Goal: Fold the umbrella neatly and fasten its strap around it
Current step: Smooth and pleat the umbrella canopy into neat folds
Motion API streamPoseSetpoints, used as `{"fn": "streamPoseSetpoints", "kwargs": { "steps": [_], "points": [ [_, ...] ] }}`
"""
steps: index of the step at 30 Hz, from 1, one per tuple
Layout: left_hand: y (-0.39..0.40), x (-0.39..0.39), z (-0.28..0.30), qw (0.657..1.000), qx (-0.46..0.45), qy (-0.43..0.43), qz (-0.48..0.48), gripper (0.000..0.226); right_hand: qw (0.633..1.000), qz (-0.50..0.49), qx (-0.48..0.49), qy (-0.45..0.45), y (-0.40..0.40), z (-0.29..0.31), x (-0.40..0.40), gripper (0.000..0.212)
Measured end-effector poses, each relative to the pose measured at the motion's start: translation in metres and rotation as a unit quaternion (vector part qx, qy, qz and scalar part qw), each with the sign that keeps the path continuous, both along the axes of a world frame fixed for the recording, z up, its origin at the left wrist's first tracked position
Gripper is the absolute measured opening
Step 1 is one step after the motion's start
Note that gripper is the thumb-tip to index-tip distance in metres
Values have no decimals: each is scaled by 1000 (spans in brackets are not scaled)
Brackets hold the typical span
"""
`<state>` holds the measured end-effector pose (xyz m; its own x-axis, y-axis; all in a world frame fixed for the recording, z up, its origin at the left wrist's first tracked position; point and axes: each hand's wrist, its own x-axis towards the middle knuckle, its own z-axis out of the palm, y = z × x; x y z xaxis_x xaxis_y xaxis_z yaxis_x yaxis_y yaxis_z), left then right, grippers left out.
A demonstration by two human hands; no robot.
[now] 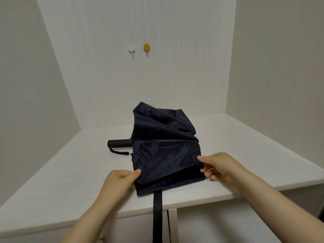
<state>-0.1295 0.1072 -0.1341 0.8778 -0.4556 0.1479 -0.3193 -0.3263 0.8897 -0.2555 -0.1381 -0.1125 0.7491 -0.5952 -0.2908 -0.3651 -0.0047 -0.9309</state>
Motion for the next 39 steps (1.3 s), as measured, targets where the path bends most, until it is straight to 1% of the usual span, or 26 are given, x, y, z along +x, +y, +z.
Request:
{"fn": "streamPoseSetpoints", "kwargs": {
  "steps": [3,5,8,11,13,17,20,23,25,26,27,29,30,32,33,35,37,39],
  "points": [
    [-2,2,-1,999,29,-23,13,41,998,20,-64,22,0,-1,-2,29],
    [-3,3,-2,999,34,-26,27,35,990,33,-129,50,0,-2,-2,34],
    [-4,2,-4,997,44,-37,41,37,973,42,-211,82,1,-5,0,41],
    [-4,2,-6,996,65,-51,45,39,962,39,-254,90,2,-7,2,40],
    [-3,3,-7,994,80,-57,51,40,955,33,-277,96,3,-9,3,35],
    [-1,1,-10,983,146,-95,63,32,935,30,-335,111,8,-14,4,33],
    [-1,-3,-12,968,188,-149,72,33,908,31,-397,128,15,-16,1,19],
    [0,-5,-14,948,216,-221,71,34,877,38,-462,130,21,-16,-1,11],
    [-1,-3,-16,934,224,-270,65,38,852,49,-511,99,22,-18,-2,4],
    [-1,-1,-16,929,221,-291,51,41,837,65,-539,70,21,-20,-2,6],
    [-1,0,-16,925,217,-309,31,40,817,87,-569,28,20,-24,-2,14],
    [-1,3,-18,911,213,-352,-21,33,769,138,-623,-44,16,-30,0,36],
    [-2,6,-19,900,219,-375,-51,32,752,165,-635,-61,14,-33,1,46],
    [-3,9,-19,891,218,-382,-109,41,753,216,-620,-46,12,-33,3,61],
    [-4,10,-19,892,219,-368,-142,46,756,236,-609,-25,12,-31,3,64],
    [-5,13,-20,893,235,-335,-187,52,765,265,-587,20,8,-29,1,62],
    [-5,15,-21,900,252,-291,-203,53,768,269,-580,44,4,-27,0,56],
    [-4,17,-22,907,255,-263,-209,54,781,267,-561,58,0,-26,-3,50]
  ]
}}
